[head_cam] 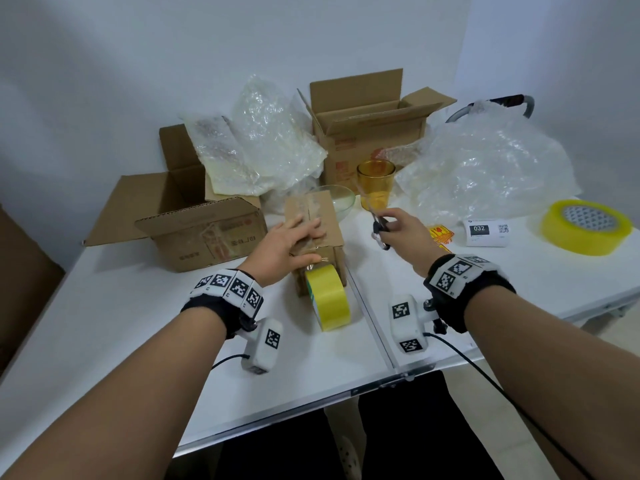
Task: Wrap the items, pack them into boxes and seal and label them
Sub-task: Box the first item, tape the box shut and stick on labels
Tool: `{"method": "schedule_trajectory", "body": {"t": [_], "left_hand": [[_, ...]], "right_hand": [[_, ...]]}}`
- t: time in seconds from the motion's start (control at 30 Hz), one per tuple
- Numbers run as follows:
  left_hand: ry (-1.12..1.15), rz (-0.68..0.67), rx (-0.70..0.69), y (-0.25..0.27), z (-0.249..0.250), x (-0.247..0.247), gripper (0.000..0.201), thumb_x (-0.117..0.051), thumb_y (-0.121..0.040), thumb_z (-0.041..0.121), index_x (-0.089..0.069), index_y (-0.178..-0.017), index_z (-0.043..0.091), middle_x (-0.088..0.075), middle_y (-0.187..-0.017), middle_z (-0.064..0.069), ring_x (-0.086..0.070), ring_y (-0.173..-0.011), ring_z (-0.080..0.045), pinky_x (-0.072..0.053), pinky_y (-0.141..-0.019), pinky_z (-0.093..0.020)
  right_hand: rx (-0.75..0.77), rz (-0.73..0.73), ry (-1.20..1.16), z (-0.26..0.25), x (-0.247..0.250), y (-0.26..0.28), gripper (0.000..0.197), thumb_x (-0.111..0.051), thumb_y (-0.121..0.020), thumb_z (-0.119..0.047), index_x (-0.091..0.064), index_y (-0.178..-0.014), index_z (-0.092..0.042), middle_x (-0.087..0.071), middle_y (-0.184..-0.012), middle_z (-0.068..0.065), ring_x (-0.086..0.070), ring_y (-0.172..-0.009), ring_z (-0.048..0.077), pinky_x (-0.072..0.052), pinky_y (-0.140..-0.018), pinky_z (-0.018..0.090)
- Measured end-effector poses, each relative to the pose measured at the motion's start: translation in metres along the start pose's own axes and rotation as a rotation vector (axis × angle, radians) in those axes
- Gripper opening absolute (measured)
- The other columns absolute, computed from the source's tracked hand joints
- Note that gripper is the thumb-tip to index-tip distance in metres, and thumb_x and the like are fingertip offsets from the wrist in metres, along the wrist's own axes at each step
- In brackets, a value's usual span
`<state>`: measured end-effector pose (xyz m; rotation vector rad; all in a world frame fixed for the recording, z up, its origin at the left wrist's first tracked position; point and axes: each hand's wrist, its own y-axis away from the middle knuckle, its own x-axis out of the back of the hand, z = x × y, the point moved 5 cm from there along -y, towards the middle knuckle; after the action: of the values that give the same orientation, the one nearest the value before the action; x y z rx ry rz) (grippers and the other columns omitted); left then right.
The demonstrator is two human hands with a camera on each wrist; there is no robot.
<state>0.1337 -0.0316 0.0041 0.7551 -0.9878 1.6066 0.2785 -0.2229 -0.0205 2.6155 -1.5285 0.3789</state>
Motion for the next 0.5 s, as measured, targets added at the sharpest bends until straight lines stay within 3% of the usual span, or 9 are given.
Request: {"method": "schedule_trajectory", "body": {"t": [0.1, 0.17, 0.27, 0.4, 0.5], "left_hand": [[-0.026, 0.002, -0.056, -0.004, -0.002, 0.002, 0.054, -0.078, -0.081, 0.032, -0.058, -0.131, 0.022, -0.046, -0.145, 0.012, -0.041, -0.134, -0.018, -0.033, -0.112, -0.043], [0.017, 0.016, -0.045, -0.004, -0.005, 0.003, 0.056, -0.081, -0.078, 0.031, -0.056, -0.125, 0.017, -0.05, -0.136, 0.004, -0.05, -0.119, -0.015, -0.042, -0.103, -0.036], [0.092, 0.097, 0.026, -0.003, -0.004, 0.004, 0.067, -0.085, -0.074, 0.027, -0.048, -0.126, 0.008, -0.038, -0.122, 0.002, -0.045, -0.112, -0.008, -0.039, -0.1, -0.02], [0.173, 0.069, 0.06, 0.009, -0.01, 0.001, 0.072, -0.084, -0.075, 0.021, -0.045, -0.136, 0.012, -0.031, -0.135, 0.005, -0.036, -0.121, 0.002, -0.027, -0.101, -0.004], [0.368, 0.228, 0.183, 0.029, -0.021, 0.013, 0.047, -0.08, -0.08, 0.019, -0.056, -0.12, 0.021, -0.042, -0.127, 0.008, -0.047, -0.114, 0.003, -0.032, -0.093, -0.001]], "right_hand": [[0.151, -0.141, 0.059, -0.032, -0.025, 0.009, 0.035, -0.063, -0.085, 0.0, -0.061, -0.113, -0.021, -0.069, -0.089, -0.001, -0.064, -0.079, 0.015, -0.049, -0.071, 0.024], [0.259, -0.214, 0.172, -0.051, -0.043, 0.015, 0.033, -0.066, -0.086, -0.008, -0.06, -0.115, -0.022, -0.063, -0.095, -0.005, -0.061, -0.085, 0.009, -0.048, -0.073, 0.018], [0.346, -0.252, 0.352, -0.058, -0.063, 0.015, 0.039, -0.071, -0.082, -0.018, -0.06, -0.119, -0.023, -0.055, -0.108, 0.007, -0.053, -0.101, 0.018, -0.038, -0.078, 0.017], [0.393, -0.269, 0.596, -0.056, -0.068, 0.015, 0.044, -0.068, -0.082, -0.017, -0.055, -0.123, -0.023, -0.043, -0.103, 0.003, -0.039, -0.108, 0.022, -0.031, -0.085, 0.025], [0.469, -0.245, 0.77, -0.059, -0.069, 0.019, 0.043, -0.066, -0.083, -0.019, -0.055, -0.124, -0.023, -0.039, -0.101, 0.001, -0.038, -0.11, 0.024, -0.04, -0.084, 0.03]]}}
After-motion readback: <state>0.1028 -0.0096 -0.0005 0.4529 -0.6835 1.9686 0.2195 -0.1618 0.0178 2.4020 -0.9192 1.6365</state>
